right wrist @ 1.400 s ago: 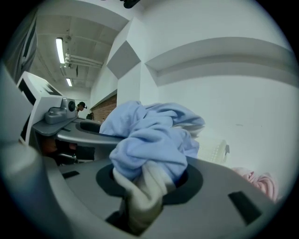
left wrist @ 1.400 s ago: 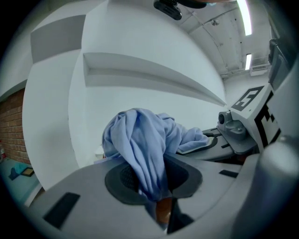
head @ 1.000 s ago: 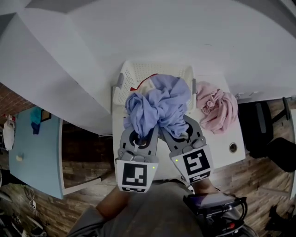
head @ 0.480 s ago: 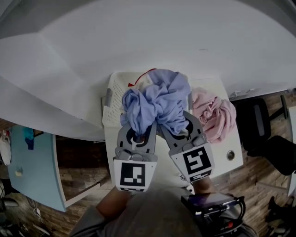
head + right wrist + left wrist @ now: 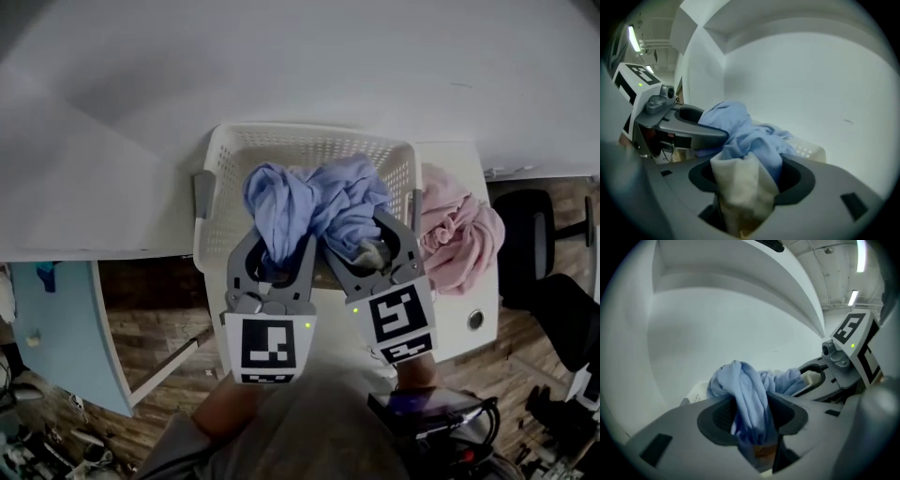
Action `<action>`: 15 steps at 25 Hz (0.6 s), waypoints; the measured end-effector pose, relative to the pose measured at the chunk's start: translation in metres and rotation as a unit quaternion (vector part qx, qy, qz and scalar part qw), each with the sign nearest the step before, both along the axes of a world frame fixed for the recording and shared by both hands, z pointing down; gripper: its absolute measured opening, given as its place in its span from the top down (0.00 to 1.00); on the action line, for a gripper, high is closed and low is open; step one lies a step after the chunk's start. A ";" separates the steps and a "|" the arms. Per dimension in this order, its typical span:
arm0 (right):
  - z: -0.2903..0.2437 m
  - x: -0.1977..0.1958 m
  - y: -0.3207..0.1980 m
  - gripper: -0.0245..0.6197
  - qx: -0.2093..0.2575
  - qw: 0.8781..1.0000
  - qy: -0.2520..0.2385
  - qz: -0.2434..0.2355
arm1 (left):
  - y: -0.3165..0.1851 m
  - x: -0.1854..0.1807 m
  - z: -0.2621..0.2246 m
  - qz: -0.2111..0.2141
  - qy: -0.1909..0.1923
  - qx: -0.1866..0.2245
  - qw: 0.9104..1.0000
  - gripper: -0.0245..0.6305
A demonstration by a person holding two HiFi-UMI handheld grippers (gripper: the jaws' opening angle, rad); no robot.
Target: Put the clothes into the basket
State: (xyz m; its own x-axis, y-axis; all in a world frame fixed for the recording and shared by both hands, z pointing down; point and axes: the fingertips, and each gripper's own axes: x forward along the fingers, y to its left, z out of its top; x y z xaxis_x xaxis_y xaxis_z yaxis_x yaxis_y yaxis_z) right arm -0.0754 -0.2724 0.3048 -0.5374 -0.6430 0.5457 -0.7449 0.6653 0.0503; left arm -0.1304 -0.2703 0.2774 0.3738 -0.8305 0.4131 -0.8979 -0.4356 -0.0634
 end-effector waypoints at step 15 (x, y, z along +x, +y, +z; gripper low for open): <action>-0.006 -0.001 0.013 0.56 0.007 1.000 -0.015 0.001 | 0.016 -0.001 -0.006 -0.012 -0.003 0.018 1.000 0.66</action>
